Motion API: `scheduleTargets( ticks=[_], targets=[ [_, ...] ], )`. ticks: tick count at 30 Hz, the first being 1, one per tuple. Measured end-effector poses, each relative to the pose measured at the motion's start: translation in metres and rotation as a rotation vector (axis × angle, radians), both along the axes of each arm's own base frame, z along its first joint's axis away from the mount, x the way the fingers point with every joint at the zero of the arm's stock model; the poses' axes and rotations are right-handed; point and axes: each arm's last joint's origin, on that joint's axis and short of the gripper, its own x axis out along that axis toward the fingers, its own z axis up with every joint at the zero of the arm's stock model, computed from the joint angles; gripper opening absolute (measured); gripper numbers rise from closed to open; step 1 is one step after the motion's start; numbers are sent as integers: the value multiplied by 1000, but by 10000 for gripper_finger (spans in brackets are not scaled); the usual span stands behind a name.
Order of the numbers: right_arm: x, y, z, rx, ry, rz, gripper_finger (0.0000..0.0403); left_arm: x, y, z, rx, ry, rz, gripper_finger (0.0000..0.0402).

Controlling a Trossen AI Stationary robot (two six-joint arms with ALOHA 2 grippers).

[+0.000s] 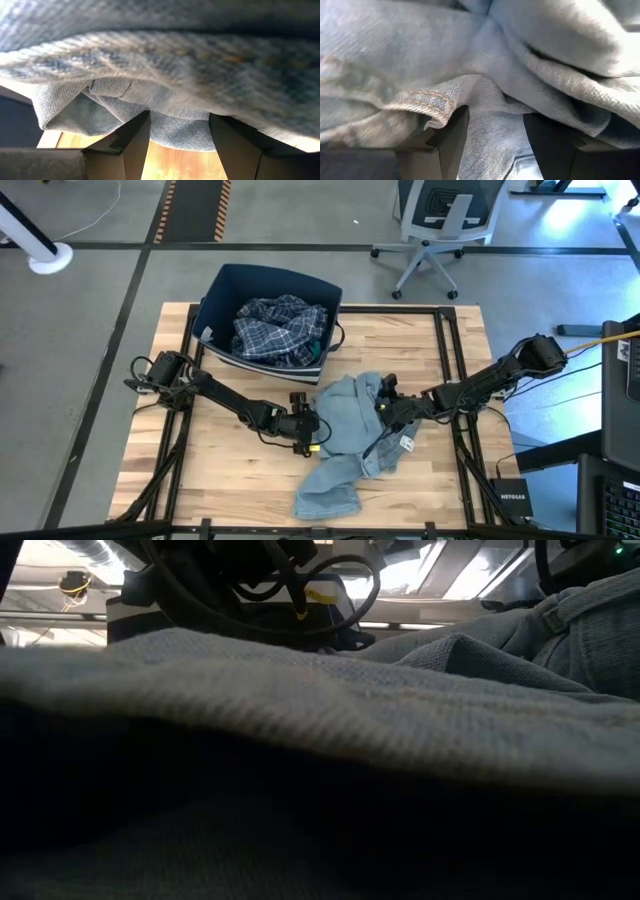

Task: Sort clothes
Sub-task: Put the blue pants into the laundry bin

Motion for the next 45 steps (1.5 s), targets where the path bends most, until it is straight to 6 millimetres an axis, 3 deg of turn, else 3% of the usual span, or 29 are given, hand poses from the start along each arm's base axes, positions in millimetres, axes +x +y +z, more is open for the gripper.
scheduleTargets(
  ticks=[10, 18, 27, 34, 45],
  targets=[
    [6, 2, 6, -102, -36, 102, 213, 1, 0, 1, -18, -18, 15, 198],
    [14, 4, 18, -327, -88, 283, 213, 1, 0, 1, -34, -27, 33, 198],
    [28, 10, 52, -615, -366, 435, 213, 1, 0, 1, -19, -30, 33, 198],
    [29, 15, 62, -580, -508, 563, 213, 1, 0, 1, -13, -29, 28, 198],
    [28, 14, 59, -472, -489, 474, 213, 1, -1, 1, -33, -38, 46, 198]
  ],
)
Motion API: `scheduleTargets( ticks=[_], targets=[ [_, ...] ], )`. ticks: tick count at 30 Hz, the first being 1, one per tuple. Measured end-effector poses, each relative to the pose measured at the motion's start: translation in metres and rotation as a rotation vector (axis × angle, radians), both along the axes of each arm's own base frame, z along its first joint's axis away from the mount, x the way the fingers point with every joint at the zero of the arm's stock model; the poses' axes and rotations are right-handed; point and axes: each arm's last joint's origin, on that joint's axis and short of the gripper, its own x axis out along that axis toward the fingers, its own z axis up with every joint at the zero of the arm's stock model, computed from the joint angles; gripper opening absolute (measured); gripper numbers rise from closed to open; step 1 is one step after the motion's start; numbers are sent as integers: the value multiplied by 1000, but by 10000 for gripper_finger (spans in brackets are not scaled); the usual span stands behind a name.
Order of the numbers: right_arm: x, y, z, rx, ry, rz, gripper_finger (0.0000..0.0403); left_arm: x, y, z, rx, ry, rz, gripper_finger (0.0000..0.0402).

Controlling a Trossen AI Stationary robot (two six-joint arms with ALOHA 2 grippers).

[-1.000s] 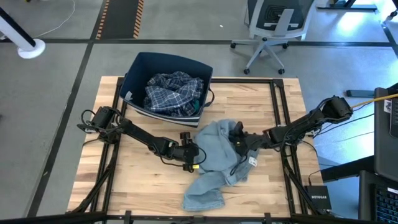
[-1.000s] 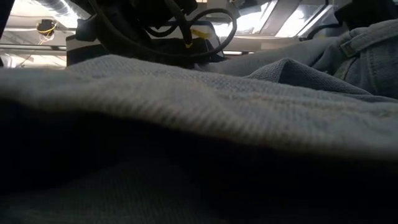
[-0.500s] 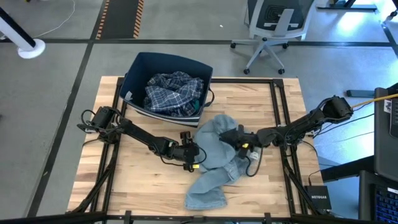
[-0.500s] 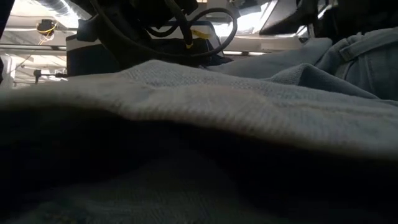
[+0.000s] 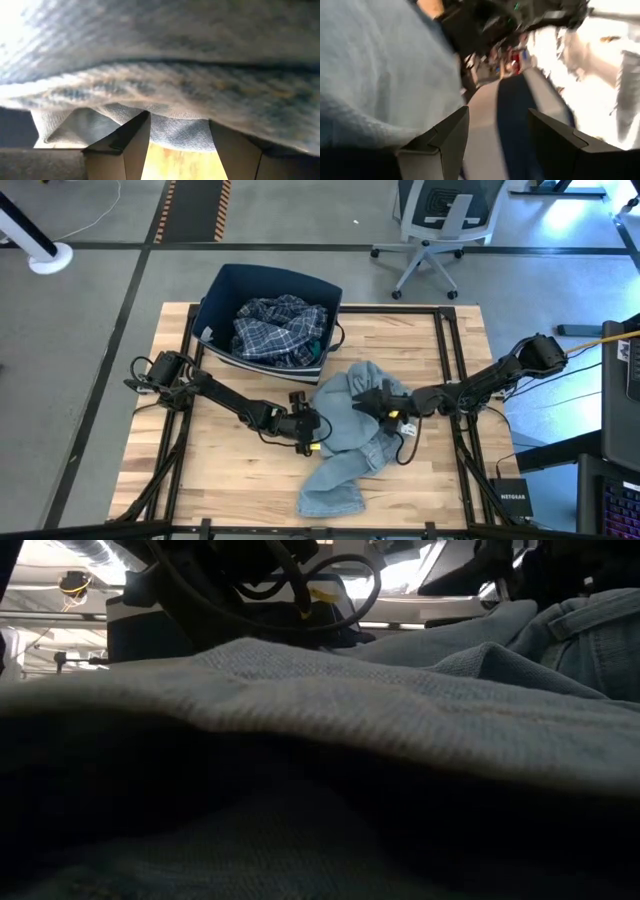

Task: Sort clothes
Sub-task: Put the blue pants into the laundry bin

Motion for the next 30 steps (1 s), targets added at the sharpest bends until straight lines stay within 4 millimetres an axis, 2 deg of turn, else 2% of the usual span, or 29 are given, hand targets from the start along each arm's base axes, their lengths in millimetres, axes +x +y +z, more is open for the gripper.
scheduleTargets(
  ticks=[5, 10, 14, 17, 22, 26, 30],
  targets=[
    [-8, 7, -9, 65, 89, -125, 213, -2, -5, 0, -67, -27, 58, 198],
    [-26, 26, -3, 87, 77, -199, 213, -2, -7, 0, -100, -45, 83, 198],
    [-40, 35, 2, 227, 77, -183, 213, -1, -5, 0, -94, -43, 78, 198],
    [-48, 36, 5, 338, 152, -208, 213, 0, -2, 0, -92, -42, 79, 198],
    [-59, 31, 19, 519, 406, -313, 213, 3, 7, 0, -119, -15, 32, 198],
    [-68, 26, 27, 560, 534, -442, 213, 5, 15, 0, -108, -2, 13, 198],
    [-77, 20, 22, 570, 595, -547, 213, 8, 20, 1, -101, -21, 7, 198]
  ],
)
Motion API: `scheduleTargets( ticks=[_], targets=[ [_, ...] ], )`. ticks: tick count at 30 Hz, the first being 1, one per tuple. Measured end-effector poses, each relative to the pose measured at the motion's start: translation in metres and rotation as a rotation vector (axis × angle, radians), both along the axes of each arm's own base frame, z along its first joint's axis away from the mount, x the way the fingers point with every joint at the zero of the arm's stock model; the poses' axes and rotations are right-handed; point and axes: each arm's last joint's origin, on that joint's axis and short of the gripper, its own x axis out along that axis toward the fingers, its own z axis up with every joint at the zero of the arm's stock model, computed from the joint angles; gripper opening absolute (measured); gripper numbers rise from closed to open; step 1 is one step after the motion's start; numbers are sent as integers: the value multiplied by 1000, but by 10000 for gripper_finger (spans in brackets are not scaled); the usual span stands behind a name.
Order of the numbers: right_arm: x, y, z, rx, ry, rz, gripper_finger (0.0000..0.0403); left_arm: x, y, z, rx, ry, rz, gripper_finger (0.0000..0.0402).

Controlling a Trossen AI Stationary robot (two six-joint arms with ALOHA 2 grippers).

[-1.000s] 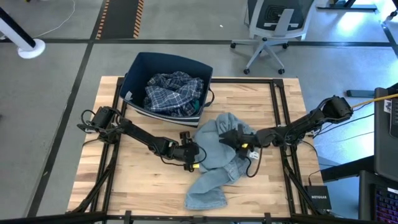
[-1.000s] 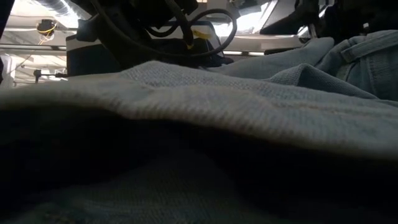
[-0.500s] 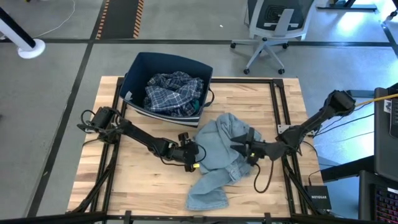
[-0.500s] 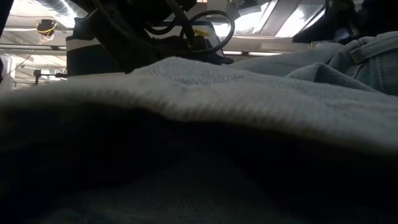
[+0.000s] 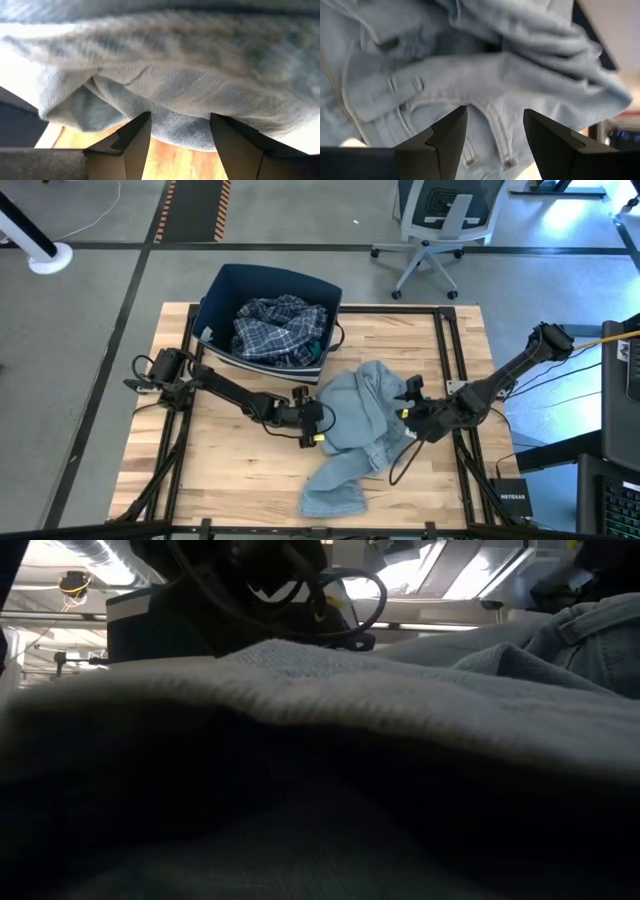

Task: Sort clothes
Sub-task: Put the blue pants into the laundry bin

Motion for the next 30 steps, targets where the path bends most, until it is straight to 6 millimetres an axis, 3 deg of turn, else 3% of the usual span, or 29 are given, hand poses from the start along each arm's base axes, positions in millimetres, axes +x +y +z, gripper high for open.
scheduleTargets(
  ticks=[13, 24, 30],
  targets=[
    [-24, -12, -50, 109, 179, -114, 213, -1, -12, 0, -81, -10, -36, 198],
    [-23, -12, -80, 154, 67, -32, 213, -3, -18, 0, -128, -20, -11, 198],
    [-22, -13, -82, 119, 29, -27, 224, -3, -18, 0, -142, -23, 1, 198]
  ],
)
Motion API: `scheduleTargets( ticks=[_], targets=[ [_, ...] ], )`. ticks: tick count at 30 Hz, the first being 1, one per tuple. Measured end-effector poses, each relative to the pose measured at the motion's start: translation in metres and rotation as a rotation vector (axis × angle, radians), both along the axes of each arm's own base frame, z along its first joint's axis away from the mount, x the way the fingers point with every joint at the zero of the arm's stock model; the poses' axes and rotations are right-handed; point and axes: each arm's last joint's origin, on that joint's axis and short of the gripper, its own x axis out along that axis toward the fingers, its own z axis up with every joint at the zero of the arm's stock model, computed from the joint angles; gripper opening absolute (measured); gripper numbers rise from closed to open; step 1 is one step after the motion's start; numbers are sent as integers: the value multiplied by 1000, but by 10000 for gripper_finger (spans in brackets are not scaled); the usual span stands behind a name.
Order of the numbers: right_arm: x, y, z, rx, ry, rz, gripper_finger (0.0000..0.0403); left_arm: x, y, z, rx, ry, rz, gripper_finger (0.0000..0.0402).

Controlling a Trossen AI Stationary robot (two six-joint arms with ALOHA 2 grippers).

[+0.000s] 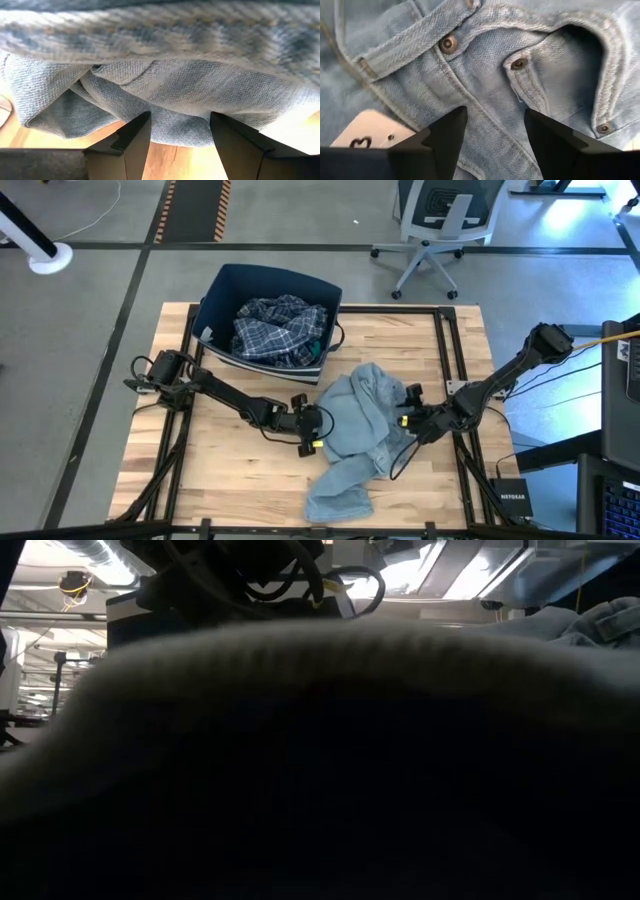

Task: Sort clothes
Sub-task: Put the blue pants into the laundry bin

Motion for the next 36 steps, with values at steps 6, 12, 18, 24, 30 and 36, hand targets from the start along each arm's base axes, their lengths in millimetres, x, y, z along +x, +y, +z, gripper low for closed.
scheduleTargets(
  ticks=[6, 12, 18, 24, 30, 36],
  targets=[
    [9, 6, 6, 15, -103, 58, 260, 1, 0, 1, -6, -19, 1, 198],
    [20, 12, 15, -90, -229, 163, 276, 2, -1, 2, -10, -35, 1, 198],
    [31, 18, 27, -184, -354, 270, 276, 3, -1, 3, -11, -38, 1, 198],
    [37, 24, 31, -177, -398, 352, 285, 3, -1, 3, -14, -50, 1, 198],
    [50, 22, 37, -208, -375, 348, 322, 4, -1, 4, -31, -57, -12, 198],
    [63, 19, 30, -371, -316, 478, 332, 5, -1, 4, -33, -62, -12, 198]
  ],
)
